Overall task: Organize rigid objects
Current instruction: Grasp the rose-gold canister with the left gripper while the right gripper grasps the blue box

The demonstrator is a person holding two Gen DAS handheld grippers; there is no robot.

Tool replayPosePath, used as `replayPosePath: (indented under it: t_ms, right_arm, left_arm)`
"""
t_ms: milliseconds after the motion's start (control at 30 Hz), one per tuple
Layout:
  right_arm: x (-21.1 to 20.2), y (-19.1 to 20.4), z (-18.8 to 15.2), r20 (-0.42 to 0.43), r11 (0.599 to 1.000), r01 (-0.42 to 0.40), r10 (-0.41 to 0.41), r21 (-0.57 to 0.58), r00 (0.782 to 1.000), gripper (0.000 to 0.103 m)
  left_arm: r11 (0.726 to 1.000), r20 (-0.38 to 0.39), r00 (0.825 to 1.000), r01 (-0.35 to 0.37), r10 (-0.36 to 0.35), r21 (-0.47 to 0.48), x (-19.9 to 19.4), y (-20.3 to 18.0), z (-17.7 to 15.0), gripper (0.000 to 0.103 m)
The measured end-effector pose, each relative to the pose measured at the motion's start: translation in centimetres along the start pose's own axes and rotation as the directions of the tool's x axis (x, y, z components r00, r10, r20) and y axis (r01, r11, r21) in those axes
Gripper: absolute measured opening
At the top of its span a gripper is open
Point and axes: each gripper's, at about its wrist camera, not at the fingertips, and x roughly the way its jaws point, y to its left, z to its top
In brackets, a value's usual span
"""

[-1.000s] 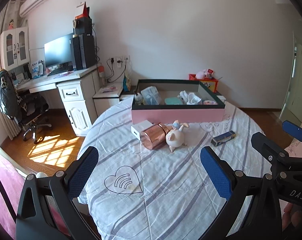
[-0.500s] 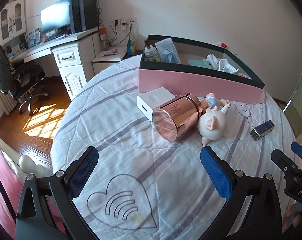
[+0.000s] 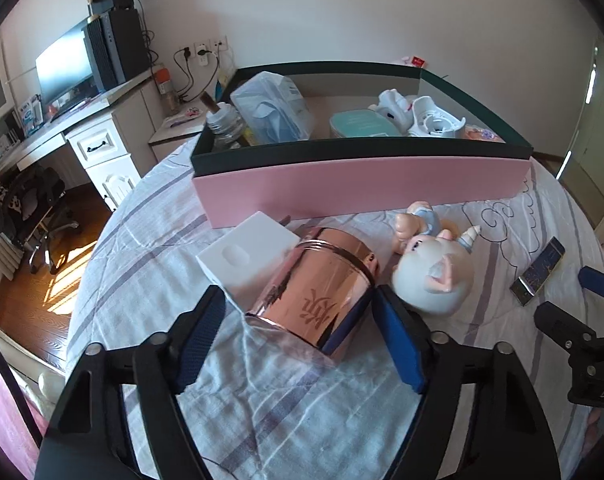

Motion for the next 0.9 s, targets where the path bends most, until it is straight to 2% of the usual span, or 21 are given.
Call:
replayPosePath:
  t_ms: [100, 167, 367, 500, 533, 567, 633, 900]
  right_arm:
    - [0.7, 0.2, 0.7, -0.019, 1.0, 0.008, -0.008, -0.022, 1.0, 0.103]
    - [1.2, 0.3, 1.3, -0.028, 0.999, 0.006, -0.007, -0.034, 1.0, 0.103]
    - [3.1, 1.2, 2.7, -0.068, 0.993, 0.011, -0.019, -0.118, 0.997, 0.103]
    - [3.3, 0.7, 3.2, -0.058, 0.992, -0.045, 0.038, -0.122, 0.998, 0.103]
    - [3.1, 0.6, 3.1, -0.054, 0.992, -0.048, 0.042, -0.119, 0.998, 0.101]
    - [2.8, 0.6, 3.0, -0.041, 0.991, -0.051, 0.046, -0.12, 0.998, 0.093]
    - [2.3, 0.6, 2.6, -0.025, 0.992, -0.043, 0.04, -0.121, 0.999, 0.085]
    - [0.0, 0.3, 0.5, -0.011, 0.991, -0.086, 0.085, -0.103, 0.996, 0.085]
  left_arm:
    - [1.0, -0.007, 1.0, -0.021, 0.021, 0.02, 0.3, -0.6, -0.2, 0.063]
    - [1.0, -0.007, 1.0, -0.005, 0.005, 0.008, 0.0, -0.6, -0.4, 0.059]
    - [1.0, -0.012, 1.0, 0.011, -0.011, -0.019, -1.5, -0.4, -1.9, 0.058]
    - [0.999, -0.012, 1.0, 0.011, -0.011, -0.047, -2.6, -0.3, -3.3, 0.059]
    - [0.998, -0.01, 1.0, 0.013, -0.014, -0.056, -2.9, -0.2, -3.7, 0.059]
    - [0.998, -0.014, 1.0, 0.014, -0.014, -0.062, -3.1, -0.2, -4.0, 0.059]
    - [0.997, -0.013, 1.0, 0.016, -0.017, -0.071, -3.5, -0.1, -4.3, 0.059]
    - [0.992, -0.015, 0.998, 0.065, -0.067, -0.11, -4.9, 0.9, -6.0, 0.059]
